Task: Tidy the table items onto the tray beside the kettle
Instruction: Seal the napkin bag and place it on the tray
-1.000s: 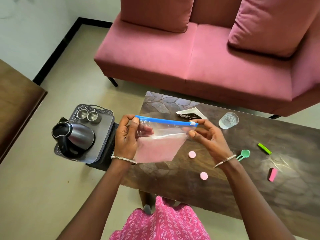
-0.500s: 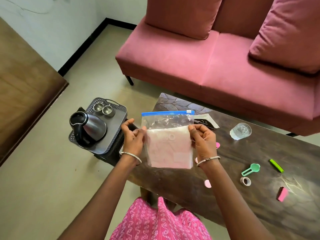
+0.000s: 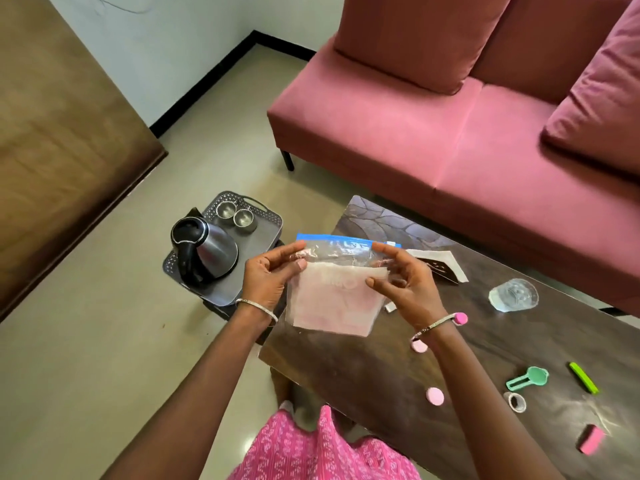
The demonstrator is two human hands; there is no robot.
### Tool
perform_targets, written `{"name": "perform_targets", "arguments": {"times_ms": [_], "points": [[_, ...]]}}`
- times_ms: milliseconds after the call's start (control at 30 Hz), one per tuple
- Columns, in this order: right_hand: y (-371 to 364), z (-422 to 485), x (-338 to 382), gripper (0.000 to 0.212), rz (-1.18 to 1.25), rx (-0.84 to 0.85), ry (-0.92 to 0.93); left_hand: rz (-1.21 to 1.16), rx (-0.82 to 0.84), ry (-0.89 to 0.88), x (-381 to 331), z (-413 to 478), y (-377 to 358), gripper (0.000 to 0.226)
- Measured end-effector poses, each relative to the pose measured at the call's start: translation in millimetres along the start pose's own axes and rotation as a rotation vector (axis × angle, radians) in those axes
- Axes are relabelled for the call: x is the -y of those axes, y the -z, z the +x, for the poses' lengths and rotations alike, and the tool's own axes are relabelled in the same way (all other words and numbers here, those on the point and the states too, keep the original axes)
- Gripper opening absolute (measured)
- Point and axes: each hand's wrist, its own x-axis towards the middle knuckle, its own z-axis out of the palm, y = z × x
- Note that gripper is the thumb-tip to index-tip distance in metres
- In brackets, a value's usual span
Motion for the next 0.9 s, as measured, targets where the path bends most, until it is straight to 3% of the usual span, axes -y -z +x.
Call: {"name": "perform_targets", "arguments": {"times_ms": [133,367,500,700,900], "points": [[-30,32,7,0.050,-0.154,-0.031,-0.037,0.298,-0.019,-0.073,-14,32,32,0.040],[-99,110,10,0.020,-0.478,-0.088,-0.028,0.940,-0.068,-0.273,-43,117,94,0.018],[-145,161,6,0.014,-0.493,-0.135,-0.035,1.045,-0.048,-0.338,-63,181,127,0.018],[-227,224,-11,0.010,-0.451,-0.125,-0.062,0.975,0.031,-0.201,-73,278,182,0.008],[-292,268,-49,0.011,-0.422,-0.072,-0.096,1.011,0.032,-0.158,-50,354,228,0.014]]}}
